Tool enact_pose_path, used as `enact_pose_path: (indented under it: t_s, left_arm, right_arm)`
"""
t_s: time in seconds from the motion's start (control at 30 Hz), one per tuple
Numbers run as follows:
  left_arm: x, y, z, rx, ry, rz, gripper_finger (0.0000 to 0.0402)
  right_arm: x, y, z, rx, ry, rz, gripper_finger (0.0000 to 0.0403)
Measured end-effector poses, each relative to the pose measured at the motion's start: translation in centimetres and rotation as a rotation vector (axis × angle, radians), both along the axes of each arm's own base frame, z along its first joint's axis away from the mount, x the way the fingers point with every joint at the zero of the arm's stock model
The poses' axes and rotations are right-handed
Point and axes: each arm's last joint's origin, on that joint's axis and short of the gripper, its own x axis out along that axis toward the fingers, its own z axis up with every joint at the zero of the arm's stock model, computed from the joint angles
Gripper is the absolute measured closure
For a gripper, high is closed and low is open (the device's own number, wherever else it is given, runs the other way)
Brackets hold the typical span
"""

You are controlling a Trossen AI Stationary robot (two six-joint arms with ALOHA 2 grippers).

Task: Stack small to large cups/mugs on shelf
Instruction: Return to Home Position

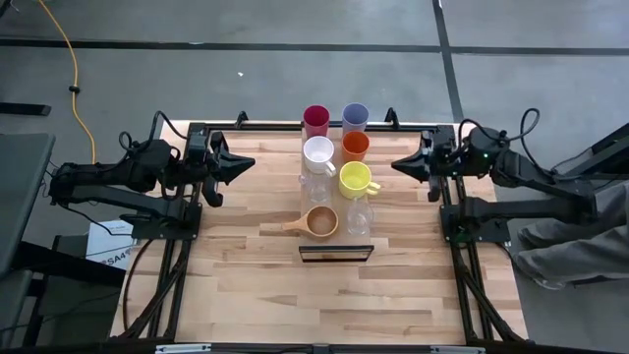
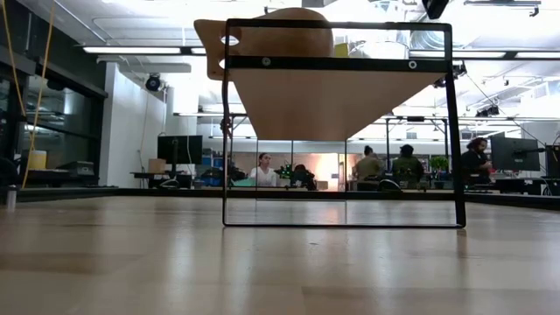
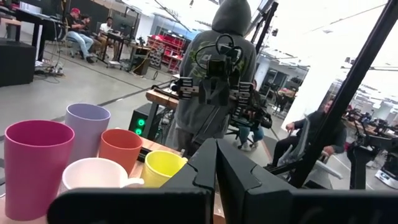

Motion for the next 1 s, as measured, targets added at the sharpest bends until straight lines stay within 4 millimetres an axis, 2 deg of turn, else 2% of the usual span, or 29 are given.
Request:
enact_pose_path:
  t_s: [0.3, 0.47, 0.57, 0.7, 0.8, 1.0]
  left_arm:
    - [0.0, -0.1, 0.1, 0.003, -0.012, -0.049, 0.0402]
    - [-1.6, -0.4, 0.0, 0.006, 0.004, -0.088, 0.0402]
    - [-3.1, -0.5, -1.7, -0.001, -0.002, -0.071, 0.0402]
    - [-4.7, -0.5, -5.3, -0.072, -0.015, -0.027, 0.0402]
    - [-4.9, -0.5, -8.2, -0.092, -0.054, -0.032, 0.0402]
    - [-5.2, -0.6, -11.6, -0.076, -0.151, -0.036, 0.0402]
  right_arm:
    - [-0.2, 0.1, 0.1, 0.028, -0.009, 0.001, 0.0403]
    - [-0.2, 0.1, 0.1, 0.066, -0.01, -0.002, 0.0403]
    - [-0.2, 0.1, 0.1, 0.066, -0.01, -0.003, 0.0403]
    - [-0.1, 0.0, -0.1, 0.07, 0.011, -0.003, 0.0403]
    - [-0.2, 0.1, -0.4, 0.074, 0.038, 0.011, 0.0403]
    - [-0.2, 0.1, -0.6, 0.088, 0.067, 0.014, 0.0403]
